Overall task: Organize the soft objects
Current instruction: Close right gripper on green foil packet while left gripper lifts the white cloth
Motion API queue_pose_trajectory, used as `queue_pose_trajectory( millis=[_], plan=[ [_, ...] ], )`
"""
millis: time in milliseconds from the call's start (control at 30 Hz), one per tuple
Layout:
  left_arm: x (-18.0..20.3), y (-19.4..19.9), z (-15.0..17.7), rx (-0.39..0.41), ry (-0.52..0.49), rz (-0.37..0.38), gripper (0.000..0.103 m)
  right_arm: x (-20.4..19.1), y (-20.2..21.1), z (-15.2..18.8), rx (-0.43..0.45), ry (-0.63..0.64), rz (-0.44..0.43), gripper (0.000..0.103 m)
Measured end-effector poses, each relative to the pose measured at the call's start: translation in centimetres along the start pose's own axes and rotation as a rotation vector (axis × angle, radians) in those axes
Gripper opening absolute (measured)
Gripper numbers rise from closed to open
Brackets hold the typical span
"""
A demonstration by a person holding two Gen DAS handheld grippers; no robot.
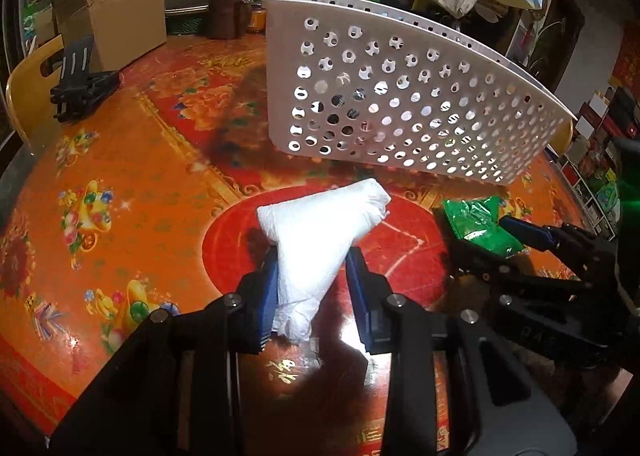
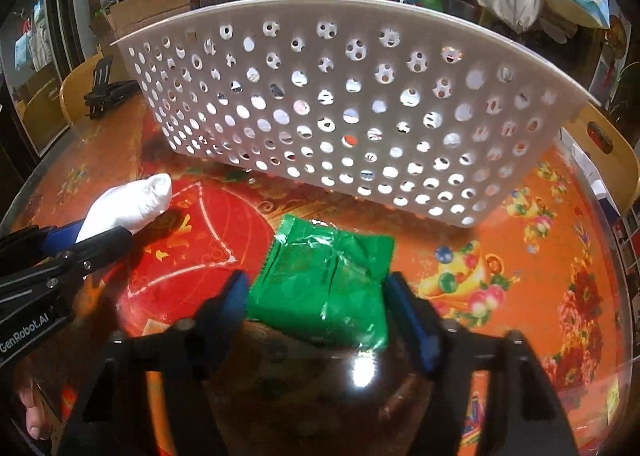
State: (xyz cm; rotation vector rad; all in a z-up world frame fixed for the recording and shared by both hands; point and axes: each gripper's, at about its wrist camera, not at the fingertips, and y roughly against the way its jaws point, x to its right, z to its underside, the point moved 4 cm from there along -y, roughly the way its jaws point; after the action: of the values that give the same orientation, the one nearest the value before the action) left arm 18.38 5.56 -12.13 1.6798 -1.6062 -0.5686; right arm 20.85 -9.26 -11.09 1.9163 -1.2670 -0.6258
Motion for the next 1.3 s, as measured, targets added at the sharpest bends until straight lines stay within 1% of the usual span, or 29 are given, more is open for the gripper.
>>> queue_pose_trajectory(
  millis=[133, 333, 500, 800, 1133, 1300],
  plan=[
    [0.1, 0.1, 0.0, 0.005, -0.004, 0.001, 0.03, 0.5, 0.6, 0.5, 0.012, 0.006, -0.012, 0.056],
    [0.0, 0.6, 0.0, 0.017, -0.006, -0.001, 0.03, 1.4, 1.3, 1.1, 0.02, -0.006, -0.028, 0.051],
    [0.2, 1.2, 0.0, 0.028, -0.017, 0.002, 0.03, 2.2, 2.3, 1.6, 0.032, -0.024, -0.045, 0.05],
    [0.8, 3.5, -0.2, 0.059, -0.037, 0.003, 0.03, 3.6, 6.3, 1.4, 0.11, -0.032, -0.036, 0.05],
    [1.6, 6.5, -1.2, 0.09, -0.058, 0.015, 0.03, 3.9, 10.9, -0.5, 0.201, -0.021, -0.017, 0.05],
    [2.5, 7.9, -2.7, 0.106, -0.074, 0.023, 0.03, 4.5, 12.8, -1.7, 0.239, -0.018, -0.01, 0.05]
  ],
)
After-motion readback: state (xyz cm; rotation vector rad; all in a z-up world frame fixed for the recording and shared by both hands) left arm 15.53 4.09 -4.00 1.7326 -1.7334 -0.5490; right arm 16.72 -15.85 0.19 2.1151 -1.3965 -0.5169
